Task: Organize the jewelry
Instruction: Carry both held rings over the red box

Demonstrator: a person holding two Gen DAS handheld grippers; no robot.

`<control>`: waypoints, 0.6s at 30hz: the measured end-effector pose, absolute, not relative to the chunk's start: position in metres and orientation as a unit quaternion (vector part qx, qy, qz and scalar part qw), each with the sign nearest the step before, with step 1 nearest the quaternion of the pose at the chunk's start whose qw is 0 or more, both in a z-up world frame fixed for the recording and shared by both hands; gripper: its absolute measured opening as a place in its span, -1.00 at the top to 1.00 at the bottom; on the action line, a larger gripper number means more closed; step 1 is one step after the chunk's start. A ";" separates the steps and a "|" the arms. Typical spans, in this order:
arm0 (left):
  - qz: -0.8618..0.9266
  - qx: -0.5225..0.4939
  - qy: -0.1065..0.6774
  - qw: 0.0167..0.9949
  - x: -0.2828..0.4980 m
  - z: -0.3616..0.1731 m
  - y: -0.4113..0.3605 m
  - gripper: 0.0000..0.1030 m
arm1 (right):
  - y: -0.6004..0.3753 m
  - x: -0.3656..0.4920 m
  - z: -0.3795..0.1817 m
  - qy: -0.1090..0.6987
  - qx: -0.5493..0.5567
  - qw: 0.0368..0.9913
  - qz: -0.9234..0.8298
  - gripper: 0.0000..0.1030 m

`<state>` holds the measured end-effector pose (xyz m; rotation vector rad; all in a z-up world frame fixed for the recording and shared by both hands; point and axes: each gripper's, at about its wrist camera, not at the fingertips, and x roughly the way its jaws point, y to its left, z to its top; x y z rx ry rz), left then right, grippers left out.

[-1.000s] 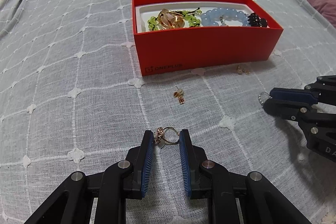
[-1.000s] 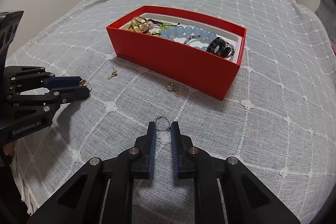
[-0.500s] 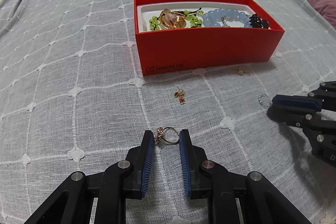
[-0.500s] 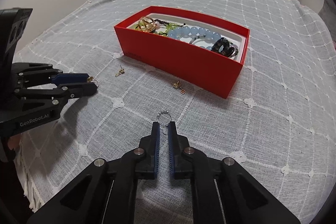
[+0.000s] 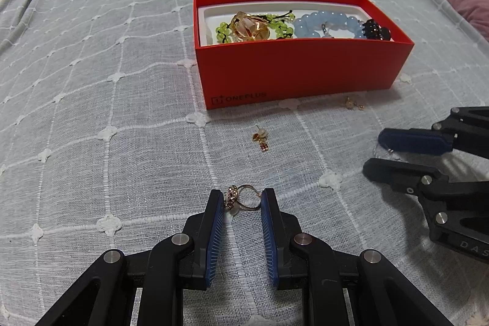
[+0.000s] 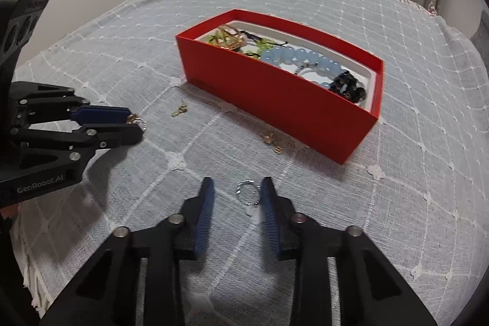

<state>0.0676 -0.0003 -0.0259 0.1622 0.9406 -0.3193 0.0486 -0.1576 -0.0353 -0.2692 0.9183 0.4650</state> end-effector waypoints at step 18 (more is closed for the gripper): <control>-0.153 0.049 0.434 0.887 0.075 -0.009 0.002 0.62 | -0.158 0.049 -0.011 0.416 -0.120 0.876 0.210 0.62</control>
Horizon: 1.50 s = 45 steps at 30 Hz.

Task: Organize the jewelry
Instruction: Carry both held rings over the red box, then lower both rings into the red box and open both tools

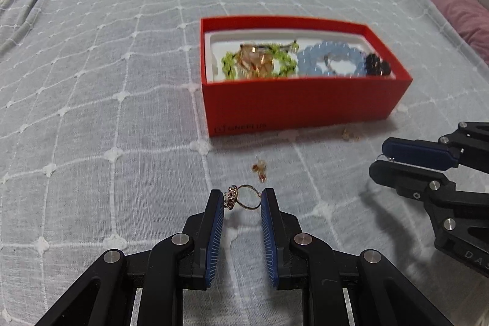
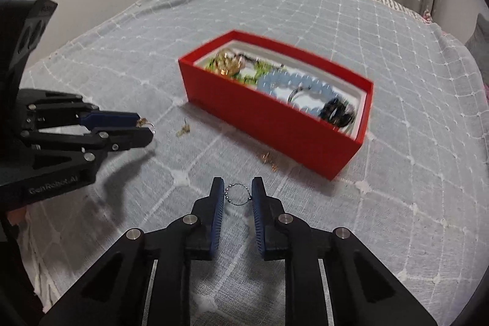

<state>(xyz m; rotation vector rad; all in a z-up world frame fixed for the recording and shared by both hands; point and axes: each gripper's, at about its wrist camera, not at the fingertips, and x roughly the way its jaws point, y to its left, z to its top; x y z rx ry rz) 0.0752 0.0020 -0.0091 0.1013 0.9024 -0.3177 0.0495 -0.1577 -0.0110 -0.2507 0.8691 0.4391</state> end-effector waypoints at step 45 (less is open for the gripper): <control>-0.163 0.011 0.370 0.915 0.128 0.018 -0.036 0.12 | -0.201 0.111 0.025 0.384 -0.040 0.909 0.155 0.29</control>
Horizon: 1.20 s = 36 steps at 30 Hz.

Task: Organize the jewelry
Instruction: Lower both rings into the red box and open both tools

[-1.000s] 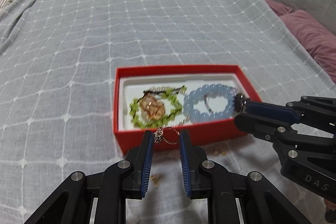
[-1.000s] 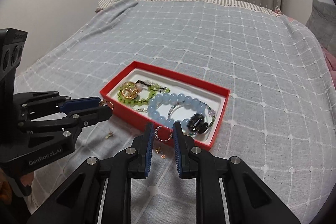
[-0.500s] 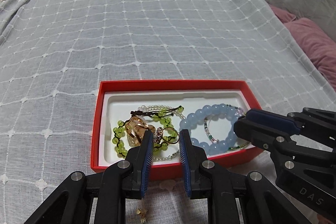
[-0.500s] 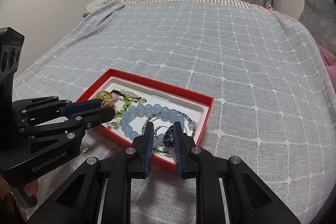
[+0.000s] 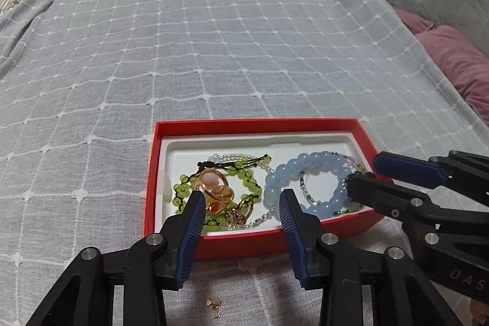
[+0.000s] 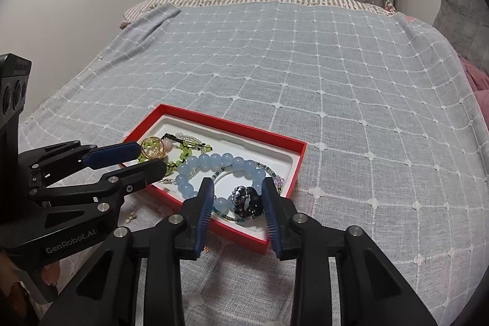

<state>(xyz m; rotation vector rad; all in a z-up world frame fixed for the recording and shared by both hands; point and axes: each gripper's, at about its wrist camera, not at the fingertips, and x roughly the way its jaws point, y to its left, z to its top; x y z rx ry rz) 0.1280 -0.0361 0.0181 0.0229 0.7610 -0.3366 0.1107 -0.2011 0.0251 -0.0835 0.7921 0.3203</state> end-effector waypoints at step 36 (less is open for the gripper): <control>-0.093 0.003 0.449 0.889 0.067 -0.002 0.006 -0.91 | -0.217 0.035 0.016 0.469 -0.035 0.877 0.100 -0.21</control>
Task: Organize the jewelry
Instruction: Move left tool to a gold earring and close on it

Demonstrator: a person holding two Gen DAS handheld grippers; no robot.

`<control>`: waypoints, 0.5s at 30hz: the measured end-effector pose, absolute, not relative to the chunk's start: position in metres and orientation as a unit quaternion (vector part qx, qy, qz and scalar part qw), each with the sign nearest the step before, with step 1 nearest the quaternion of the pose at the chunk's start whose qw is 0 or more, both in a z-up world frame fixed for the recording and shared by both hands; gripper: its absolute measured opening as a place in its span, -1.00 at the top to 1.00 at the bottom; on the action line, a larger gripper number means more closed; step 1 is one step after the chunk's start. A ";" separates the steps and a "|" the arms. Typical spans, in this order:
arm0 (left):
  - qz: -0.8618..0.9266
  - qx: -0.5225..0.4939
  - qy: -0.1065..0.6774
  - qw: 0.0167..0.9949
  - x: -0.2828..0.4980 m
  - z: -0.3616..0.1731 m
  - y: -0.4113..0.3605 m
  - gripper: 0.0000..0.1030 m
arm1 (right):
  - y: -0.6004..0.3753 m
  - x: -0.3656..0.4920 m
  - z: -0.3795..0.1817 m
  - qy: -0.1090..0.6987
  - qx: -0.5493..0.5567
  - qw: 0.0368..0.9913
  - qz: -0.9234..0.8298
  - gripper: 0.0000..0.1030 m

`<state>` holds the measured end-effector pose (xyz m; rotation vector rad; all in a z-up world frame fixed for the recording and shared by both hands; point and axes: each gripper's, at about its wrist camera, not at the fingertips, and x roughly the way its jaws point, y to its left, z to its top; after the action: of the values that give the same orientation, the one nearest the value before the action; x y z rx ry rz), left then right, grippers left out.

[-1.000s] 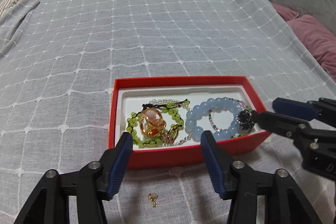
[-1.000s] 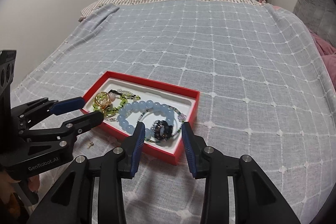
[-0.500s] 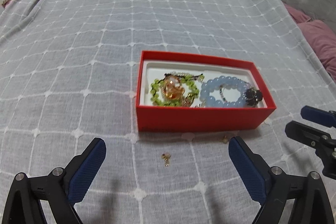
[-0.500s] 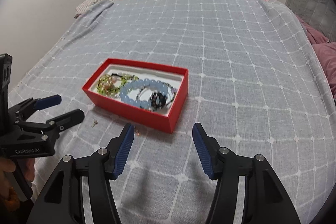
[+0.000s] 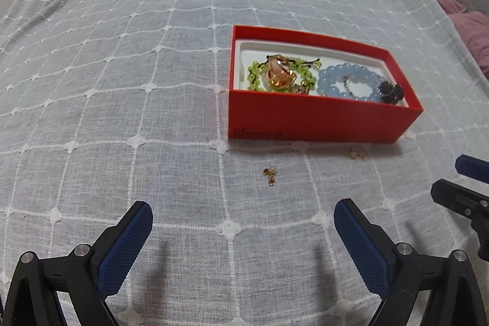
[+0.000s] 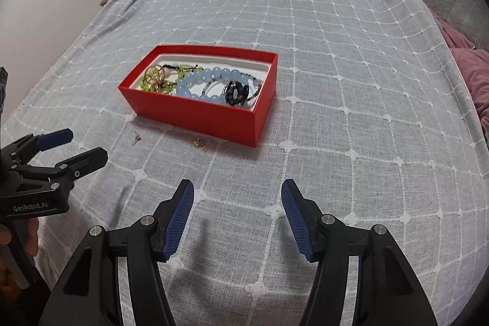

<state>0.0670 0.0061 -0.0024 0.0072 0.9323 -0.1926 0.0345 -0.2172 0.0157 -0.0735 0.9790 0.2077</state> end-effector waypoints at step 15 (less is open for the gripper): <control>-0.140 0.039 0.439 0.887 0.074 -0.019 -0.003 -0.67 | -0.206 0.041 -0.008 0.497 -0.059 0.861 0.094 -0.22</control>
<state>0.0736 -0.0026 -0.0195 0.0813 0.9120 -0.2905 0.0413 -0.2063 -0.0081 -0.1245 1.0419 0.1967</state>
